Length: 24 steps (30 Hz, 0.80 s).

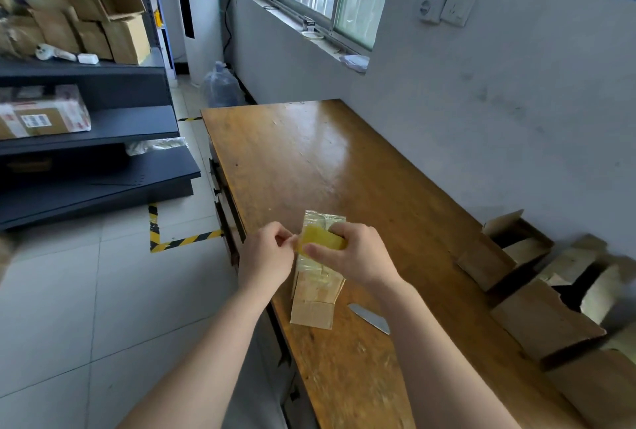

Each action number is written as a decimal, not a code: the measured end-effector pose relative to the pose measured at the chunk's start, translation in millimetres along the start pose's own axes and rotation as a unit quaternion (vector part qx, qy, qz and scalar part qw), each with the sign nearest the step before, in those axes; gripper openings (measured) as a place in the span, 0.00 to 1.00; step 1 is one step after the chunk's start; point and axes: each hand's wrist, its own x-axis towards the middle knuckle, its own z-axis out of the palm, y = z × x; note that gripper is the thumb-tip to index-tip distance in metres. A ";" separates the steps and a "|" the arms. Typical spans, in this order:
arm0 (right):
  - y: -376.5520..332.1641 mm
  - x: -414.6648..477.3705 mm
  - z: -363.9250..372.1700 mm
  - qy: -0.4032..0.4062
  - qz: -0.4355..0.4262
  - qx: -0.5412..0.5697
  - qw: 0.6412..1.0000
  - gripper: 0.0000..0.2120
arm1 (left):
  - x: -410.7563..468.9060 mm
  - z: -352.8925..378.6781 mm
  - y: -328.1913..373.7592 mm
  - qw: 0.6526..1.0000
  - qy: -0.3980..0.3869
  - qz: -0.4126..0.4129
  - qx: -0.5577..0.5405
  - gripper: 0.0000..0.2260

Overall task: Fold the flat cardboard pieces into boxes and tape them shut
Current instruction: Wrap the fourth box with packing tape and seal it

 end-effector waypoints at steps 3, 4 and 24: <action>-0.5 12.0 -8.6 -0.019 0.031 -0.161 0.986 0.21 | 2.0 1.7 -3.3 0.989 0.005 -0.077 -0.122 0.08; 1.1 13.6 -9.3 -0.023 0.048 -0.195 0.979 0.23 | 3.9 1.0 -4.2 0.983 0.008 -0.093 -0.156 0.08; -1.7 33.3 15.9 0.006 0.007 -0.335 0.942 0.18 | 1.0 47.0 -55.8 0.887 -0.027 -0.331 -0.320 0.04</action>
